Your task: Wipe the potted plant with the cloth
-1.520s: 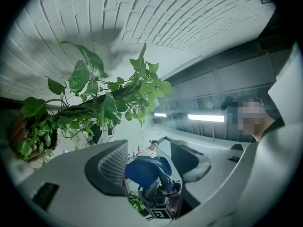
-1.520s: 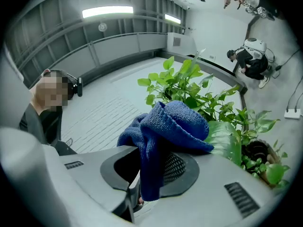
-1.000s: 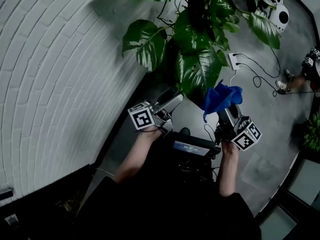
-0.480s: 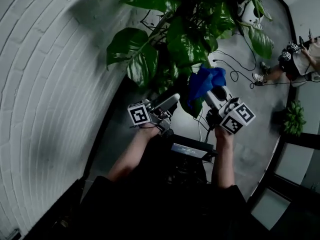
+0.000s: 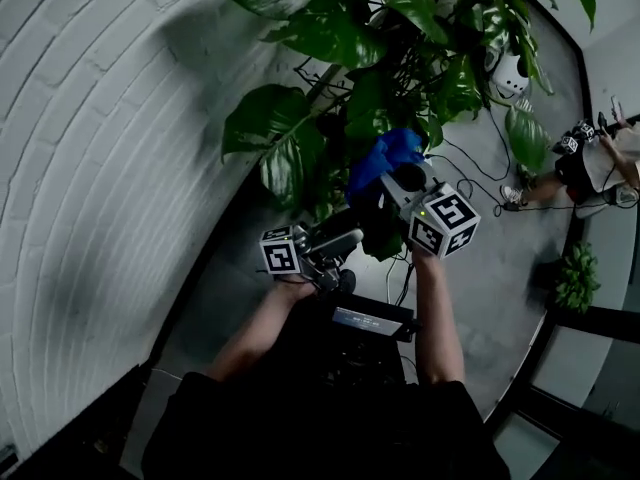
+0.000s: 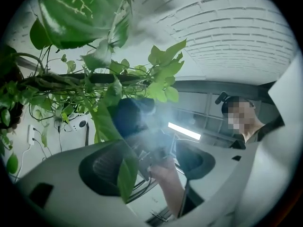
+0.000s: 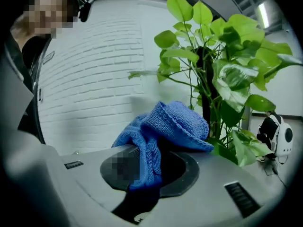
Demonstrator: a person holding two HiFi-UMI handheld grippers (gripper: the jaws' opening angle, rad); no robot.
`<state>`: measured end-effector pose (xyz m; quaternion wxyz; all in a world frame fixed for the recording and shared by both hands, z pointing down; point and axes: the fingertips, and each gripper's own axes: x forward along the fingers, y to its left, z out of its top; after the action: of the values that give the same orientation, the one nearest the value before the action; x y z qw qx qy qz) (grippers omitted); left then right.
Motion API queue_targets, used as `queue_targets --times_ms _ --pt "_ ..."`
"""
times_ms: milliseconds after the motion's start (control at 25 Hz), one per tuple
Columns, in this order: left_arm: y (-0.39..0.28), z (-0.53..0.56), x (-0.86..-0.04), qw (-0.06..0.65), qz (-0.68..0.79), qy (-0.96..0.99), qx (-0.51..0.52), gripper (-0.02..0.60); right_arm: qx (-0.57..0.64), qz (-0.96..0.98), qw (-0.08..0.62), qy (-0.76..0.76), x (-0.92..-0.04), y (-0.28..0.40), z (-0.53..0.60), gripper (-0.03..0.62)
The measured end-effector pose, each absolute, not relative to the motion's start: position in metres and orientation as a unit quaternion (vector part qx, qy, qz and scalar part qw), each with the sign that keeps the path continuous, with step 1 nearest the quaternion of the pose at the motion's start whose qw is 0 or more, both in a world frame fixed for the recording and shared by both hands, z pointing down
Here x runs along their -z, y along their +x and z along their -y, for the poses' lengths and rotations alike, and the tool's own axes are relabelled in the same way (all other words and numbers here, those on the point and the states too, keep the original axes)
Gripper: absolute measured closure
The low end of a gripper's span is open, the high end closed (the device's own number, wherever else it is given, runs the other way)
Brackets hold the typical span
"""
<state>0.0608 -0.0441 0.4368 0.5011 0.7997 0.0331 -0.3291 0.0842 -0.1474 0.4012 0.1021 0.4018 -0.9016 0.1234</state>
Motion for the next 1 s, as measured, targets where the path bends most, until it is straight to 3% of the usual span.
queue_targets --times_ms 240,640,1000 --pt "0.078 0.042 -0.434 0.494 -0.026 0.811 0.312 0.233 -0.154 0.911 0.135 0.358 -0.436 0.083 0.147 0.485" --pt "0.069 0.042 -0.438 0.509 -0.008 0.783 0.357 0.233 -0.202 0.924 0.087 0.313 -0.441 0.094 0.096 0.485" --pt "0.07 0.042 -0.432 0.501 0.003 0.777 0.382 0.233 -0.228 0.927 0.092 0.284 -0.465 0.105 0.037 0.485"
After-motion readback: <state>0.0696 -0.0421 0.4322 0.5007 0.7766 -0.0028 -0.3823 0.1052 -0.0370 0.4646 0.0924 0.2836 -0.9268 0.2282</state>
